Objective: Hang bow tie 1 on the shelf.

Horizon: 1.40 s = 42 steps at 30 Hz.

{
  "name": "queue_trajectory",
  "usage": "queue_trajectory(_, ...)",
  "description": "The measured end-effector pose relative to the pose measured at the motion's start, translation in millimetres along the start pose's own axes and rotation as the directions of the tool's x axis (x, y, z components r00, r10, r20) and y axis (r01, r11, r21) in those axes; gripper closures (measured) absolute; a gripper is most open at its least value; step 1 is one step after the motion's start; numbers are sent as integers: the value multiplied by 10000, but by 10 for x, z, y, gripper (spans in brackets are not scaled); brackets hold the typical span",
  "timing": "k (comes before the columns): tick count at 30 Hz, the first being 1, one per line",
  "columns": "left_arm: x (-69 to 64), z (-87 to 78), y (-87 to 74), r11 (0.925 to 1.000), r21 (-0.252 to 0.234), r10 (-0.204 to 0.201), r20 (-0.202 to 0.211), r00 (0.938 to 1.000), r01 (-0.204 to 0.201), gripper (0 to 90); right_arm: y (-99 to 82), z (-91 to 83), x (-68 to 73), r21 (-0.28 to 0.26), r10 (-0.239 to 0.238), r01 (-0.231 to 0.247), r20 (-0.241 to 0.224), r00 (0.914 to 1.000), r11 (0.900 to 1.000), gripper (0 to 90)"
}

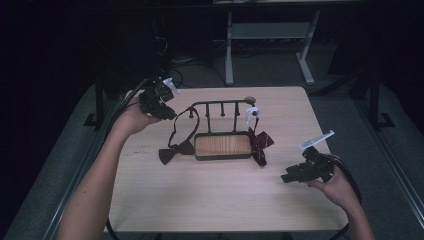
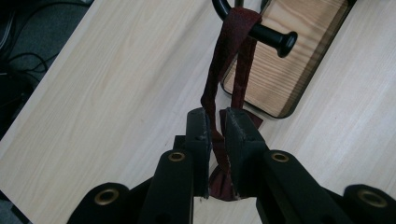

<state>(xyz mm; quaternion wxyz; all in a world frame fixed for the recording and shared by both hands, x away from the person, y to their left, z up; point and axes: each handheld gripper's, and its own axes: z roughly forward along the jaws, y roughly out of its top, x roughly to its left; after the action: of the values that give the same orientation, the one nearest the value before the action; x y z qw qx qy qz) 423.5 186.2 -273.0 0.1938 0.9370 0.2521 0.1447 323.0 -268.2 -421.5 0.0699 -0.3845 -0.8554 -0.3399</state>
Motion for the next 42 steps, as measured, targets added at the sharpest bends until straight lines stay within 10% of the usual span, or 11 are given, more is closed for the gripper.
queue_trajectory(42,-156,25,-500,9999,-116,105,536,9985,-99,759,-16,-31,-19,-93,133,-132,154,9998,9999,492)
